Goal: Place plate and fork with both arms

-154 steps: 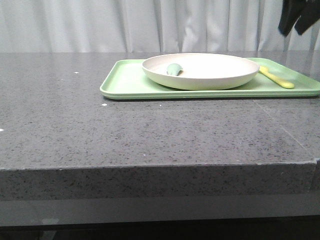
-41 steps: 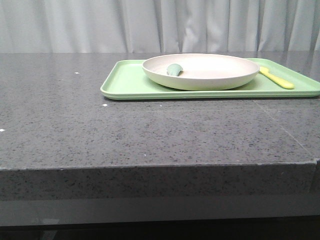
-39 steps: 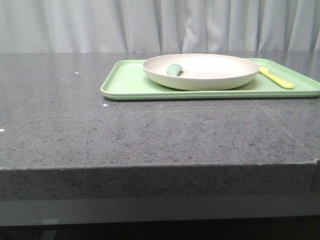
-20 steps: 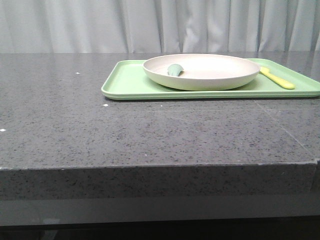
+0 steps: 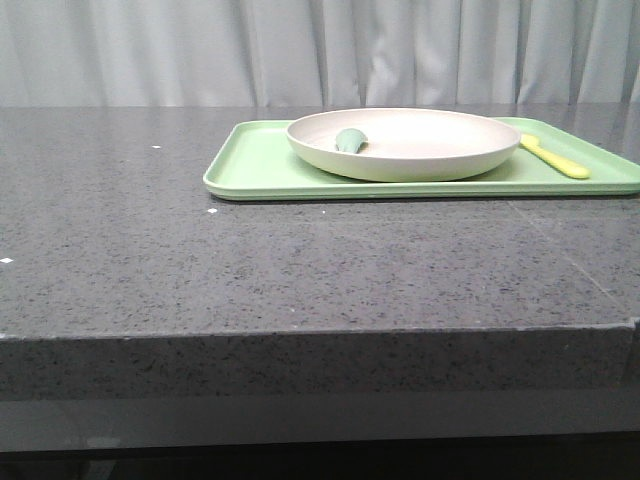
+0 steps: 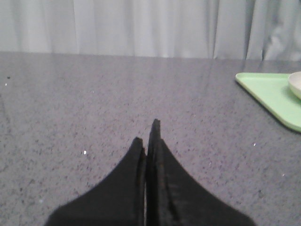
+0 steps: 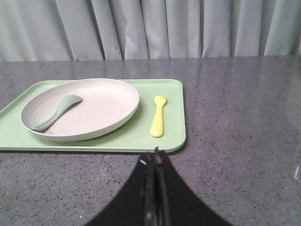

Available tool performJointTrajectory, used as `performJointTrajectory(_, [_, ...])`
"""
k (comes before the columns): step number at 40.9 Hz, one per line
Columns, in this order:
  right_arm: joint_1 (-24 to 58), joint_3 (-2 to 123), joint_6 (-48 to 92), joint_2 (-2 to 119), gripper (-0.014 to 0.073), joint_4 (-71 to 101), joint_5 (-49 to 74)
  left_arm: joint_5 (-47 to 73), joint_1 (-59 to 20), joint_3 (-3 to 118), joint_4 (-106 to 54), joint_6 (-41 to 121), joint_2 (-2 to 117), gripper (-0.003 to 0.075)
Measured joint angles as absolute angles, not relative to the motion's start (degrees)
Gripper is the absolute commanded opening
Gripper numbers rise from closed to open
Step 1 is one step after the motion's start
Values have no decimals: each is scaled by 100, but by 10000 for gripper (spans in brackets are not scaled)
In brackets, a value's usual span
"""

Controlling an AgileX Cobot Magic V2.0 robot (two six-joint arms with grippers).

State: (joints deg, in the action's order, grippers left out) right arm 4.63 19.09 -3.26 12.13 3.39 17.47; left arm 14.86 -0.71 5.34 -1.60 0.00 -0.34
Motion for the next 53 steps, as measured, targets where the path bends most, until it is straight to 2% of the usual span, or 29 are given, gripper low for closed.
performJointTrajectory(10, [463, 1909, -326, 1213, -116, 339, 1747, 1033, -49, -32, -160, 0, -34, -18])
performJointTrajectory(53, [463, 1909, -326, 1213, -116, 339, 1747, 1002, -49, -32, -164, 30, -34, -18])
